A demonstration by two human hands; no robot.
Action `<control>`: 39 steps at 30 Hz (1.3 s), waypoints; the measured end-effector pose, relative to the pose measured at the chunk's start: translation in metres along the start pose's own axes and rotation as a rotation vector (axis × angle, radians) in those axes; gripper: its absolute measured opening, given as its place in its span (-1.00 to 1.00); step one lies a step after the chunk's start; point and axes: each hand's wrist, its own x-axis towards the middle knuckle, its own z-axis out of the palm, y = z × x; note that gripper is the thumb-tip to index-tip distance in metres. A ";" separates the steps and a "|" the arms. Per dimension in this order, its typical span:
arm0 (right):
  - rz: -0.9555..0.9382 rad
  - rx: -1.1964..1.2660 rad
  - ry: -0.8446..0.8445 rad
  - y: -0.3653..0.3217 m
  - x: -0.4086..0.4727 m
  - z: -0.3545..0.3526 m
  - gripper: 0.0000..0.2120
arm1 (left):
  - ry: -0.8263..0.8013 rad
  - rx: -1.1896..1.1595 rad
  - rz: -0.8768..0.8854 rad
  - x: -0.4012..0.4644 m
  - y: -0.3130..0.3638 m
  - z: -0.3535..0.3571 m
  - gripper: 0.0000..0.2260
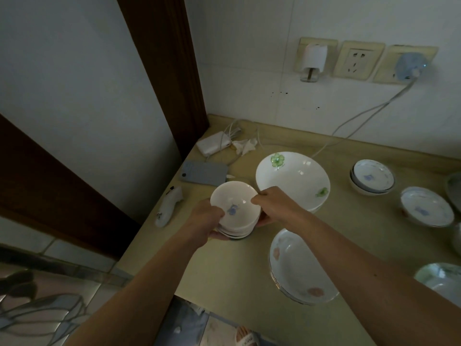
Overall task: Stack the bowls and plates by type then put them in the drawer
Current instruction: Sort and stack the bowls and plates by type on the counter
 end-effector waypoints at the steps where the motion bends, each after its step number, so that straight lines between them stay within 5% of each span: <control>1: 0.005 -0.001 0.010 0.001 0.001 0.000 -0.81 | 0.001 0.007 -0.007 0.001 0.000 0.000 -0.62; 13: 0.009 -0.062 0.043 0.004 0.013 0.007 -0.77 | -0.082 0.084 -0.070 0.010 0.000 -0.014 -0.67; 22: 0.032 -0.028 0.025 0.001 0.012 0.003 -0.76 | 0.049 0.132 -0.017 0.018 0.002 -0.005 -0.42; 35: -0.004 0.065 -0.019 0.011 -0.001 -0.004 -0.63 | 0.061 -0.058 0.092 -0.005 0.009 0.002 -0.68; 39: -0.054 0.019 0.078 0.014 -0.010 -0.017 -0.64 | 0.256 -0.034 0.178 -0.001 0.014 -0.002 -0.73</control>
